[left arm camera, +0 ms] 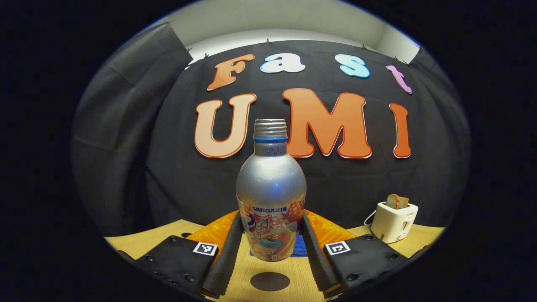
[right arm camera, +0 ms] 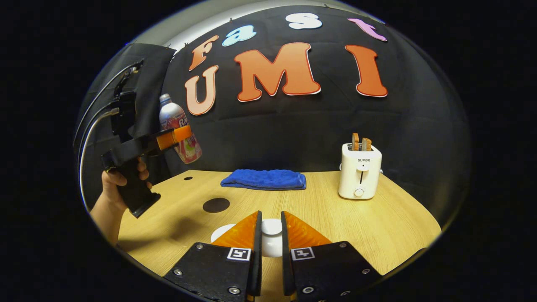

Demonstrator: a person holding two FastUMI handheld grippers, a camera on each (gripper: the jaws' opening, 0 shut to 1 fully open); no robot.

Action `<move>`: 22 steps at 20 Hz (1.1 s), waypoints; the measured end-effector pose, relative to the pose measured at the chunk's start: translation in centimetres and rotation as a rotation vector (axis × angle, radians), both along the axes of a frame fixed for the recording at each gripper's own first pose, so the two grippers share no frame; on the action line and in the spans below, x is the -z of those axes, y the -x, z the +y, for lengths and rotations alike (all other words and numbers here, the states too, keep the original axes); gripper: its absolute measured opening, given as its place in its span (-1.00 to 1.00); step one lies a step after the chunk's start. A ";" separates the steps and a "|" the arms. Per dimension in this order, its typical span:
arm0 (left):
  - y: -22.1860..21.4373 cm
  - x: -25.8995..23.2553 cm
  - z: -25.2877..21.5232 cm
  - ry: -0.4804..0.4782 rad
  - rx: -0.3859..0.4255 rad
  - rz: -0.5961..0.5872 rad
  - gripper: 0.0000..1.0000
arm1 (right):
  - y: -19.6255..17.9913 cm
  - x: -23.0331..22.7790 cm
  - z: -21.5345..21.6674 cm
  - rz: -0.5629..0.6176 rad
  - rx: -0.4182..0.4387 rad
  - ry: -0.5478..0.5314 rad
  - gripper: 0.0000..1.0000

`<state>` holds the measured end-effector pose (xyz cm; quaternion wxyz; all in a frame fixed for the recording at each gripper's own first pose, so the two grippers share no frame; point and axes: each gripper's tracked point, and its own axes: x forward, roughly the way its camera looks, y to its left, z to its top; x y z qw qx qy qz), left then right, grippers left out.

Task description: Open the teacup lid with one hand, grasp the water bottle and pour water into the teacup with the other hand; after pouring, place the water bottle on the coaster and then close the teacup lid.

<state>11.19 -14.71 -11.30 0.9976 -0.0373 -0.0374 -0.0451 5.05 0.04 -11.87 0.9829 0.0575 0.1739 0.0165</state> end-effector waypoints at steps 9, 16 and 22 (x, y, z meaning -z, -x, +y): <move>-0.1 5.9 -0.9 0.102 0.047 0.188 0.56 | -1.3 0.8 1.7 0.011 -0.038 -0.003 -0.60; 0.5 10.2 -0.8 0.082 0.050 0.345 0.48 | -1.8 1.4 2.5 0.024 -0.058 -0.005 -0.59; 1.1 11.4 -0.6 0.049 0.050 0.396 0.57 | -1.9 2.3 3.1 0.053 -0.083 0.000 -0.59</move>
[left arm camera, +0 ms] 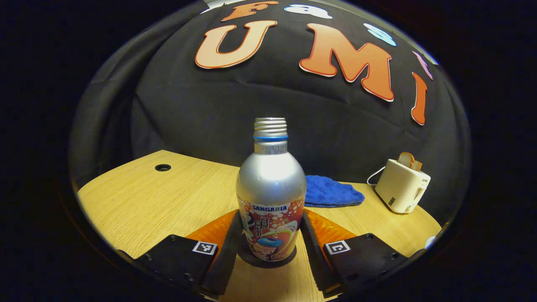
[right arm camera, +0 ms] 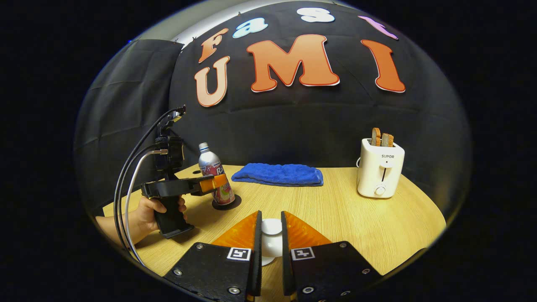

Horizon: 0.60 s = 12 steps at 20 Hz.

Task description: Open the teacup lid with one hand, grasp the water bottle and pour water into the teacup with the other hand; after pouring, place the water bottle on the coaster and then close the teacup lid.

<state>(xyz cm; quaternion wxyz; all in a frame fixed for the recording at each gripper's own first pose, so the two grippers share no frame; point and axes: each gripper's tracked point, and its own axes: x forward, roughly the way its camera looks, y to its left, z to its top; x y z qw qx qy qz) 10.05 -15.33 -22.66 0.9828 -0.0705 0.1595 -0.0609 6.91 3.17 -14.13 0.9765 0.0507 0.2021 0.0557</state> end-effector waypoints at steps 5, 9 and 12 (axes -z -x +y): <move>0.0 0.6 -0.4 -0.021 0.037 0.009 0.72 | 0.0 0.2 0.6 0.004 -0.013 0.006 -0.59; 0.8 1.3 0.3 -0.101 0.048 0.026 1.00 | -0.1 0.0 0.9 0.000 -0.017 0.007 -0.60; 0.8 0.7 0.7 -0.134 0.073 -0.012 1.00 | -0.1 0.0 1.2 -0.004 -0.022 0.011 -0.60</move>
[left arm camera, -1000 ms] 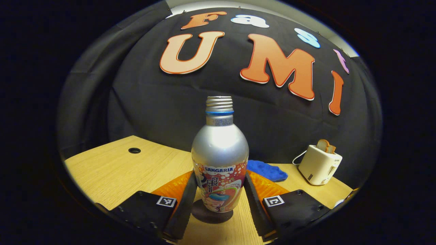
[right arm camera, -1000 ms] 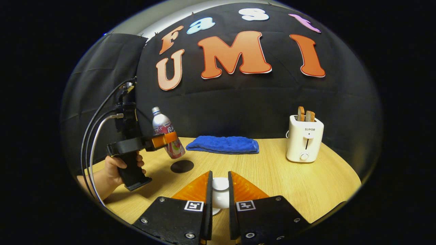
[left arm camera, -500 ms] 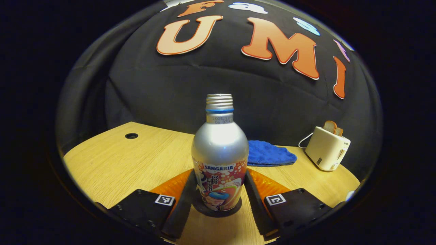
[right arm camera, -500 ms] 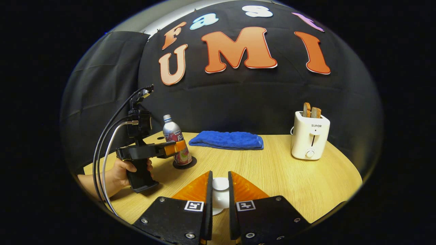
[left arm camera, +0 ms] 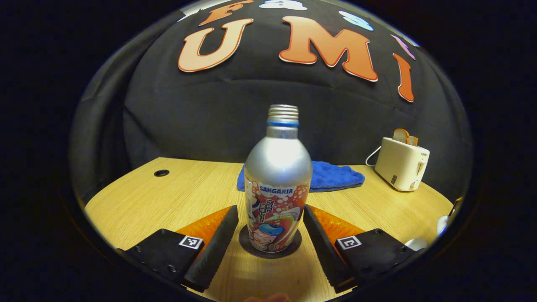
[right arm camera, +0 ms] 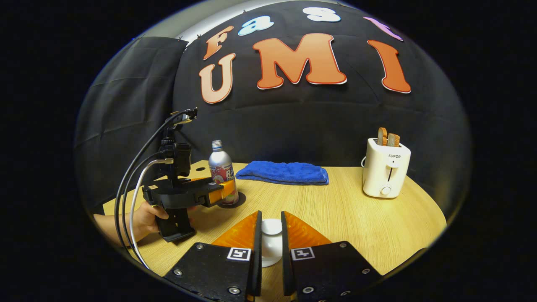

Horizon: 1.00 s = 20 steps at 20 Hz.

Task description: Open the teacup lid with one hand, grasp the water bottle and pour water into the teacup with the other hand; after pouring, place the water bottle on the coaster and then close the teacup lid.

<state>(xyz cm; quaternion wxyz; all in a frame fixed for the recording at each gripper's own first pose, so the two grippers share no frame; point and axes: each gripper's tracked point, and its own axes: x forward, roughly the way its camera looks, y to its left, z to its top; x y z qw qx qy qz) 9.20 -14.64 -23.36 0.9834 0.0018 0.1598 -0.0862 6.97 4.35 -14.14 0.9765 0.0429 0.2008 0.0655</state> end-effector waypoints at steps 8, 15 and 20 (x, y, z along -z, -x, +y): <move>1.3 -1.8 0.7 -0.027 0.024 -0.076 1.00 | -0.2 0.2 2.5 -0.027 -0.046 0.003 -0.59; 2.2 -4.1 1.6 -0.011 -0.007 -0.163 0.99 | -0.6 3.0 3.4 -0.011 -0.072 0.027 -0.59; 3.0 -5.5 2.2 0.004 -0.027 -0.214 0.99 | -0.8 4.0 3.5 -0.006 -0.077 0.065 -0.59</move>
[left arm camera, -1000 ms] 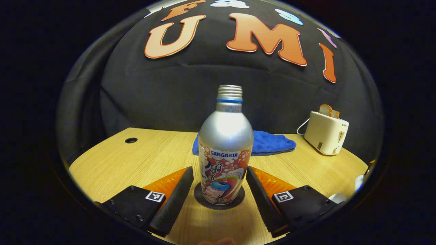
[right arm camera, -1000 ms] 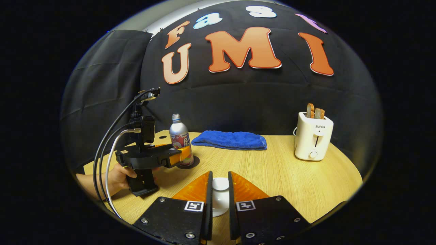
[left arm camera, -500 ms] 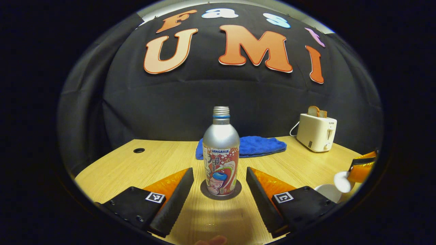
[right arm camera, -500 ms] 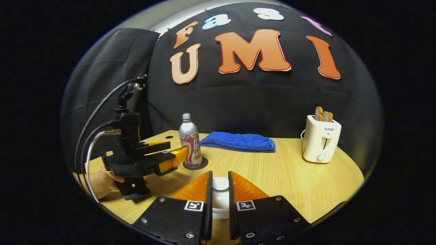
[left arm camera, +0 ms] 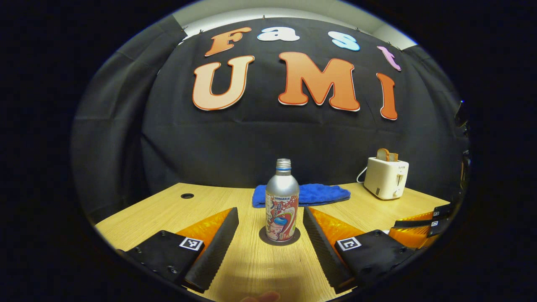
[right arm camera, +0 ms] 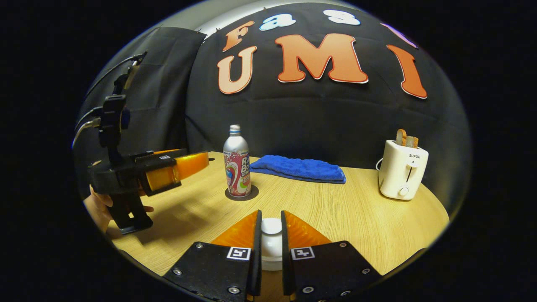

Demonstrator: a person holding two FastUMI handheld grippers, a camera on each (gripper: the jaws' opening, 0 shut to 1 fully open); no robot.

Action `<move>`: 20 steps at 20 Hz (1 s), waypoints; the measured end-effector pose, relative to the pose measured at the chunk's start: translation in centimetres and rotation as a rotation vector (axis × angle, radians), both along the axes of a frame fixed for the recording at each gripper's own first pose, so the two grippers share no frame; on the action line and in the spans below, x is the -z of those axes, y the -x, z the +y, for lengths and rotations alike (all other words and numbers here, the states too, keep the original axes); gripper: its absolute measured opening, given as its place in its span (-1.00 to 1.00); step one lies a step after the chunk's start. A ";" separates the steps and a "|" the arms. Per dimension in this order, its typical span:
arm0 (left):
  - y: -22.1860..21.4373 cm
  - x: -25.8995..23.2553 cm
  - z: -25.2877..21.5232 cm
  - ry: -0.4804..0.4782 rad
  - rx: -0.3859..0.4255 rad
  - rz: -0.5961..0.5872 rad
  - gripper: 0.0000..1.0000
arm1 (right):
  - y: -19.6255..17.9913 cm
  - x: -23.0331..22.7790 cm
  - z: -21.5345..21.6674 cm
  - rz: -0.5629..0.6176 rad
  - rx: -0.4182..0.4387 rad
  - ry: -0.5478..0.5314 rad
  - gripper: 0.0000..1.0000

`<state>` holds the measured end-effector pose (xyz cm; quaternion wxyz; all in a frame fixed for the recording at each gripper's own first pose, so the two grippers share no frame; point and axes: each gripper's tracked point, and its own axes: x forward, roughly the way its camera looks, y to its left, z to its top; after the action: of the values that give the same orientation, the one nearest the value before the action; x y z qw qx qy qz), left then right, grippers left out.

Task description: Open the teacup lid with one hand, grasp the water bottle and pour water into the teacup with the other hand; after pouring, place the water bottle on the coaster and then close the teacup lid.

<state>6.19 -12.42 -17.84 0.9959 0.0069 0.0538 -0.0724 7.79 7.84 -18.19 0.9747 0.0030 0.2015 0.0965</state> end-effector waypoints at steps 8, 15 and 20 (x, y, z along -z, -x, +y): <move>0.7 -1.0 0.4 -0.005 -0.019 -0.040 0.99 | -0.2 0.4 0.0 -0.024 -0.011 0.014 -0.59; 0.8 -2.5 0.4 0.004 -0.035 -0.087 0.99 | 0.0 -3.2 -0.8 -0.112 0.011 0.011 0.02; 1.2 -4.2 0.8 0.027 -0.061 -0.136 0.99 | 0.4 -8.9 -4.4 -0.239 0.127 0.042 0.35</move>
<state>5.02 -11.67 -13.61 0.9990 -0.0033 -0.0146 -0.0419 7.38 3.43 -9.33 0.9958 -0.0159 0.0855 0.0301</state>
